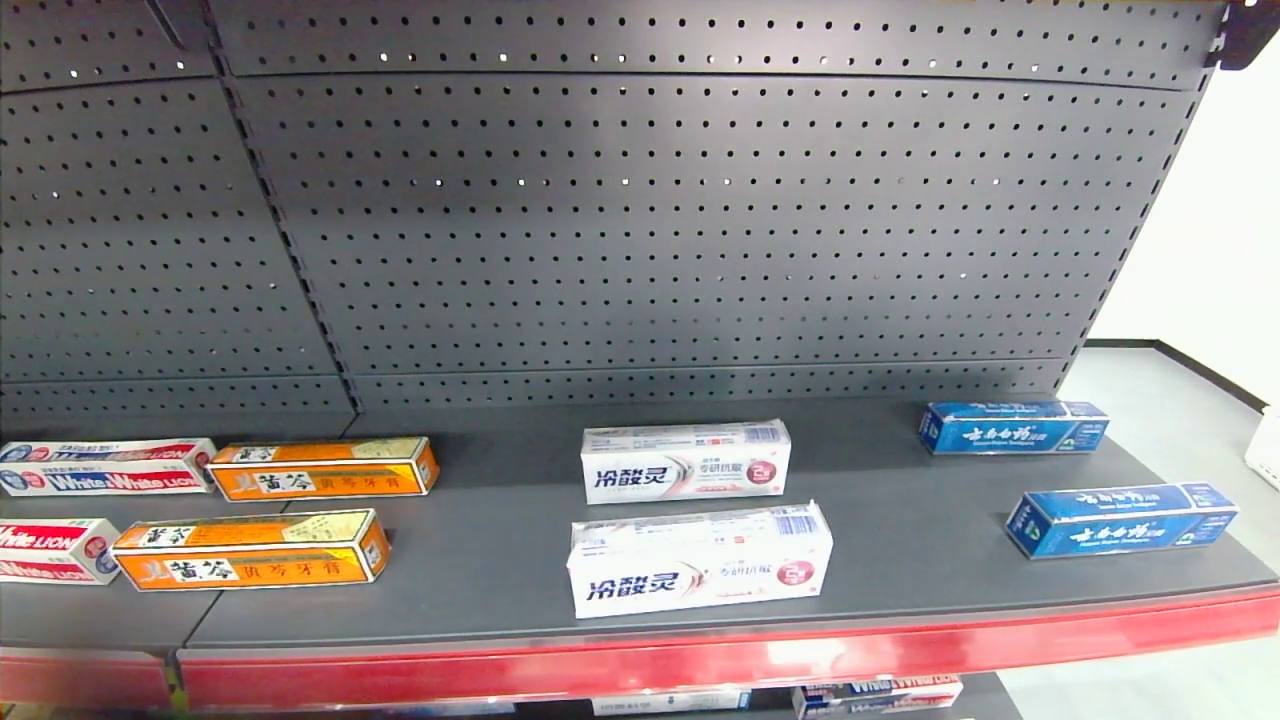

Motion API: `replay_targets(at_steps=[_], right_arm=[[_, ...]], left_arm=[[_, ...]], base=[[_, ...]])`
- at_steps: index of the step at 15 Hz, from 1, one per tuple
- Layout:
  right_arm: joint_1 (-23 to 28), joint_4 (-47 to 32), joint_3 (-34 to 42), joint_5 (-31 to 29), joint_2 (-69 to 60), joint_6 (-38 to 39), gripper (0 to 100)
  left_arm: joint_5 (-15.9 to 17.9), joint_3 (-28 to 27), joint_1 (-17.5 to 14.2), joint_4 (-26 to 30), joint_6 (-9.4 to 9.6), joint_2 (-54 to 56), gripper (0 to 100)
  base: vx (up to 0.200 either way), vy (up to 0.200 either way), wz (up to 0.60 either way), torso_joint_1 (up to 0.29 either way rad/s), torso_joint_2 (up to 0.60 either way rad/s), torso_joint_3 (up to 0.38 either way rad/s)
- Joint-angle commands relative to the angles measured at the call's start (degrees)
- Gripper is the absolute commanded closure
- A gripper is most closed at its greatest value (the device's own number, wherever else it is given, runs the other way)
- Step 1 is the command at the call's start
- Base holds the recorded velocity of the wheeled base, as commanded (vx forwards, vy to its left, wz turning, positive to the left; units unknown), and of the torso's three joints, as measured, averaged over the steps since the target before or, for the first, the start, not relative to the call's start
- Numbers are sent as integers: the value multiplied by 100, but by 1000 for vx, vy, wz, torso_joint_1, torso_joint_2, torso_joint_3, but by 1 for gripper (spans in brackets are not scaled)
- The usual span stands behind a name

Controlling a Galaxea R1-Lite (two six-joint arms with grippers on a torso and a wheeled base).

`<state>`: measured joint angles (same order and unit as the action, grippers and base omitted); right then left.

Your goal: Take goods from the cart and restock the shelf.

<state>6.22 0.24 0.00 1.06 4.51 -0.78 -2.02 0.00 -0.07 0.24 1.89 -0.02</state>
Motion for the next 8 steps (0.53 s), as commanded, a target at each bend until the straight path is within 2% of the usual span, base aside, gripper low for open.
replay_targets(at_steps=[1,2,5,8], right_arm=[[2,2,0,-1,32,-1,0],[2,2,0,-9,32,8,0],[2,2,0,-9,32,8,0],[2,2,0,-9,32,25,0]], left_arm=[[-9,0,-1,-7,-31,2,0],[-9,0,-1,-7,-189,2,0],[-9,0,-1,-7,-180,2,0],[-9,0,-1,-7,-189,2,0]], base=[[0,0,0,0,0,0],[0,0,0,0,0,0],[0,0,0,0,0,0],[0,0,600,1,4,4]])
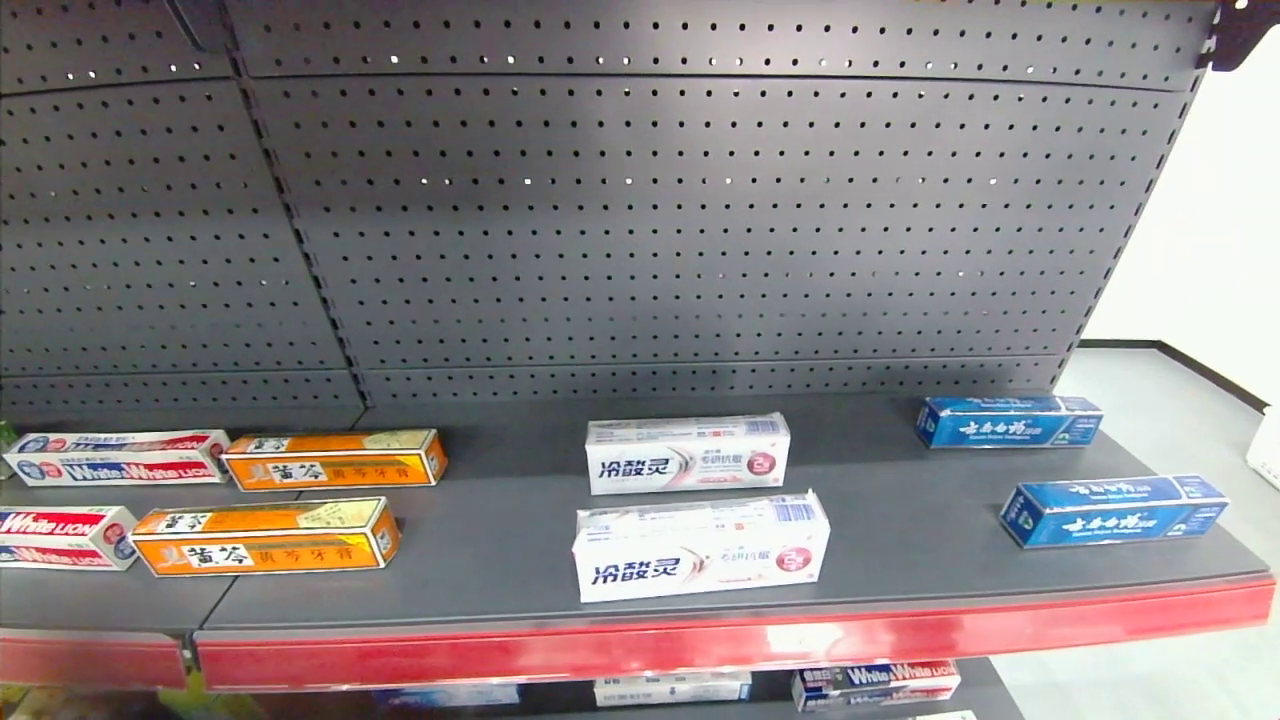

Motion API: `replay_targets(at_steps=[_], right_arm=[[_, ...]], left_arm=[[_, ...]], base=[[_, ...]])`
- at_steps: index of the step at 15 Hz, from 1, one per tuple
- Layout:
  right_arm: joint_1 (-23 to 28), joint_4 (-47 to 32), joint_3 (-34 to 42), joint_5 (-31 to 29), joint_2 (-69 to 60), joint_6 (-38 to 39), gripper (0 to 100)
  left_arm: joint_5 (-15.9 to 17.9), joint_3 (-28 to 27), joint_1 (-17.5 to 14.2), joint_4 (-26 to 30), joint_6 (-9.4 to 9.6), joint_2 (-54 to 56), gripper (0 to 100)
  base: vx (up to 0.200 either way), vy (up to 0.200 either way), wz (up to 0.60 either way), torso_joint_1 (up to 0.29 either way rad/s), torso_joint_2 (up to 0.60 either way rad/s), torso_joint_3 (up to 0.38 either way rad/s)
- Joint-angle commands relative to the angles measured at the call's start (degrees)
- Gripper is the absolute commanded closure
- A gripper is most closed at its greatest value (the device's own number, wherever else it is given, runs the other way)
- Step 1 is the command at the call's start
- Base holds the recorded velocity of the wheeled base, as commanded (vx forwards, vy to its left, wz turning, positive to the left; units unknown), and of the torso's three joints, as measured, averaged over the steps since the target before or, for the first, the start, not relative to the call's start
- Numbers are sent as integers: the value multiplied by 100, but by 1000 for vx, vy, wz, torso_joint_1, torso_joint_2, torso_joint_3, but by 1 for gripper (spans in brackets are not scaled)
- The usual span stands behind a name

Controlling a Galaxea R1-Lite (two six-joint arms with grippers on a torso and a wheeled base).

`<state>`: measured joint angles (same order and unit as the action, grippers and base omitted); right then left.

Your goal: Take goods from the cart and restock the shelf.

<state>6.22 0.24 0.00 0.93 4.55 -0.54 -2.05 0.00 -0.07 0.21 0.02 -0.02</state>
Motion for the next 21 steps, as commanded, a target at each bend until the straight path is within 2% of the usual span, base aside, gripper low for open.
replay_targets(at_steps=[1,9,11,21], right_arm=[[2,2,0,4,29,1,0],[2,-7,0,4,29,-8,0],[2,2,0,4,29,-17,0],[2,2,0,4,29,-17,0]], left_arm=[[-6,0,-1,-3,-2,2,0],[3,0,-1,-3,6,2,0],[3,0,-1,-3,15,2,0],[-15,0,-1,-3,15,2,0]], base=[[0,0,0,0,0,0],[0,0,0,0,0,0],[0,0,-600,2,5,2],[0,0,0,0,0,0]])
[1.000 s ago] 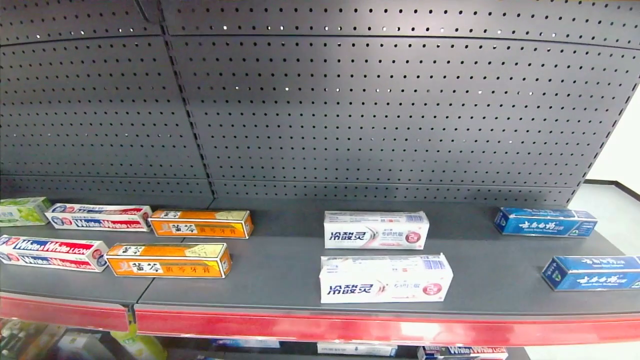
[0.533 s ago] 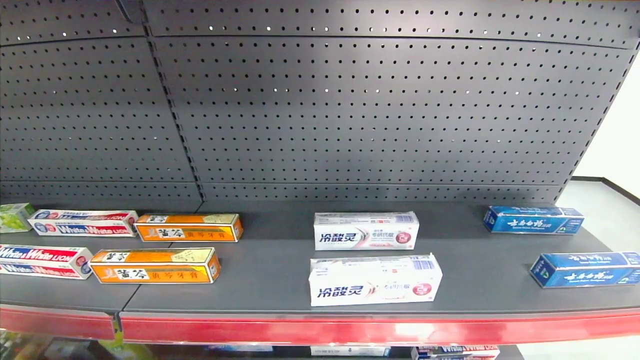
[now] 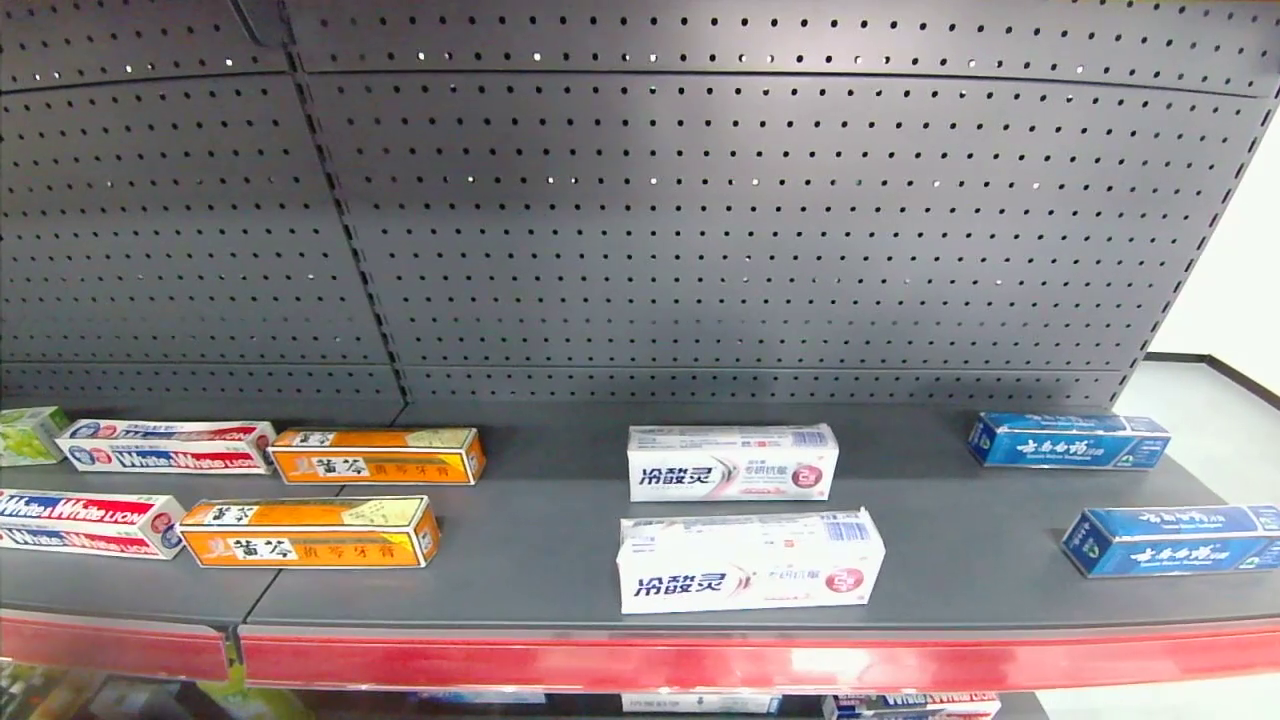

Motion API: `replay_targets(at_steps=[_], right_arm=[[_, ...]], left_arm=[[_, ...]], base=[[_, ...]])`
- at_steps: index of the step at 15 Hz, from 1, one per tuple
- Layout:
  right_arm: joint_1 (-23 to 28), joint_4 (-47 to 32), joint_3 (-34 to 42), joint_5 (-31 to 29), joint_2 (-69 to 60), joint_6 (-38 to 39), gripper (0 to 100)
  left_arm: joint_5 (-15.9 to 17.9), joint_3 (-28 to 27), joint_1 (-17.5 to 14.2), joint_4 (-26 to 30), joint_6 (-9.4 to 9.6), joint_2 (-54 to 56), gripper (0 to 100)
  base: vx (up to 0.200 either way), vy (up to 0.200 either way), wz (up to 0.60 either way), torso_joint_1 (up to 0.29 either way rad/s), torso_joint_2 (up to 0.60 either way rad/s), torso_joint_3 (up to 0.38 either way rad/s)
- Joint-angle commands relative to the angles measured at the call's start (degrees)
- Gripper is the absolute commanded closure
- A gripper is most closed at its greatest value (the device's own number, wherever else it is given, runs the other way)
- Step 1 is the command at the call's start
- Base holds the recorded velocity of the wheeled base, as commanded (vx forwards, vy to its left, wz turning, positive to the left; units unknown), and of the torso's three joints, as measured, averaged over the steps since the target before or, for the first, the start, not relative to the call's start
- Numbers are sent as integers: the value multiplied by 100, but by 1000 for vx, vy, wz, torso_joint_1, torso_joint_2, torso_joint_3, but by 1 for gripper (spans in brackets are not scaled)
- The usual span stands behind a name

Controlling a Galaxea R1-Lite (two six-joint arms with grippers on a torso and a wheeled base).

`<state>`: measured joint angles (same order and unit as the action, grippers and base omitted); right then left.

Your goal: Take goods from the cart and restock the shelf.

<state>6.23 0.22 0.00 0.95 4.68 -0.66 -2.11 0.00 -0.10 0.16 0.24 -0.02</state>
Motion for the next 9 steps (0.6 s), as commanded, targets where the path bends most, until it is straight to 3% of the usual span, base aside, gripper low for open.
replay_targets(at_steps=[1,9], right_arm=[[1,4,0,2,15,-4,0],[1,4,0,2,15,-4,0]], left_arm=[[0,0,1,2,20,2,0],[0,0,1,2,2,2,0]], base=[[0,-200,0,-2,7,2],[0,0,0,0,0,0]])
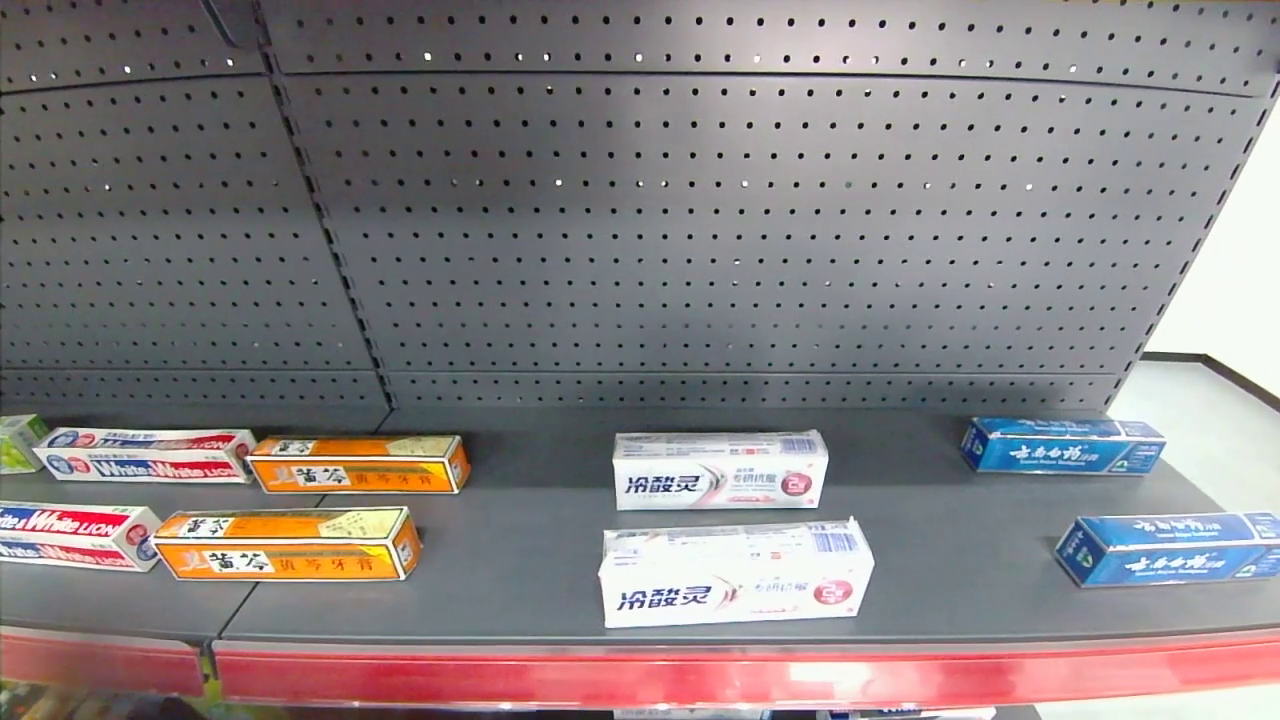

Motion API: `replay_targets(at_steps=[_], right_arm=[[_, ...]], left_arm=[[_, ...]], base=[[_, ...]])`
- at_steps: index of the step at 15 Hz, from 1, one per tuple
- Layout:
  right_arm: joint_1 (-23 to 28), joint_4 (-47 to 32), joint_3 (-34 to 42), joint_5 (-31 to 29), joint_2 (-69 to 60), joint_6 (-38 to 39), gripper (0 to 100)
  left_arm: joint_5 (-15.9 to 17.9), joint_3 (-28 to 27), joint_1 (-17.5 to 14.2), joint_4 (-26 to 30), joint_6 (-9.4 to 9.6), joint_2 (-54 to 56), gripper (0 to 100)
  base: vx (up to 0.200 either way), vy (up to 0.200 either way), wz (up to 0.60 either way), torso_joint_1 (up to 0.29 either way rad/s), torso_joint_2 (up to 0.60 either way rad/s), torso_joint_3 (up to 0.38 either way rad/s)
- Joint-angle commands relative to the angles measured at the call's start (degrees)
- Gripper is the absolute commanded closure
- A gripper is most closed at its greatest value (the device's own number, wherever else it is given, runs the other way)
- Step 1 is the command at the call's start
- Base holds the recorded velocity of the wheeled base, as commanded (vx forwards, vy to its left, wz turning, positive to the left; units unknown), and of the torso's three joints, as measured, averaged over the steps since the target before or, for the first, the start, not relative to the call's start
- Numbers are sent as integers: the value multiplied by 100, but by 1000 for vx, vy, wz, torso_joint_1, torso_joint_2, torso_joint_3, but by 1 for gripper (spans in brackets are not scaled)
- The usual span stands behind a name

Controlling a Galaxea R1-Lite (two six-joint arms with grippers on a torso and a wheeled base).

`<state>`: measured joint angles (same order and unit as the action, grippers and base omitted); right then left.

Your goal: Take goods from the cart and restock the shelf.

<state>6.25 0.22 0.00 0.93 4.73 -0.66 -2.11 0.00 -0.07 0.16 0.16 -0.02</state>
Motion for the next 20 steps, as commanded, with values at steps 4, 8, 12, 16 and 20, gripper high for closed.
replay_targets(at_steps=[4,8,12,16,20], right_arm=[[-1,4,0,4,10,-4,0],[-1,4,0,4,10,-4,0],[-1,4,0,4,10,-4,0],[-1,4,0,4,10,-13,0],[-1,4,0,4,10,-13,0]], left_arm=[[0,0,-1,2,-25,2,0],[0,0,-1,2,-25,2,0],[0,0,-1,2,-25,2,0],[0,0,-1,2,-25,2,0],[0,0,-1,2,-25,2,0]], base=[[0,-100,0,1,2,-2],[0,0,0,0,0,0],[0,-50,0,1,1,2],[0,0,0,0,0,0],[0,0,0,0,0,0]])
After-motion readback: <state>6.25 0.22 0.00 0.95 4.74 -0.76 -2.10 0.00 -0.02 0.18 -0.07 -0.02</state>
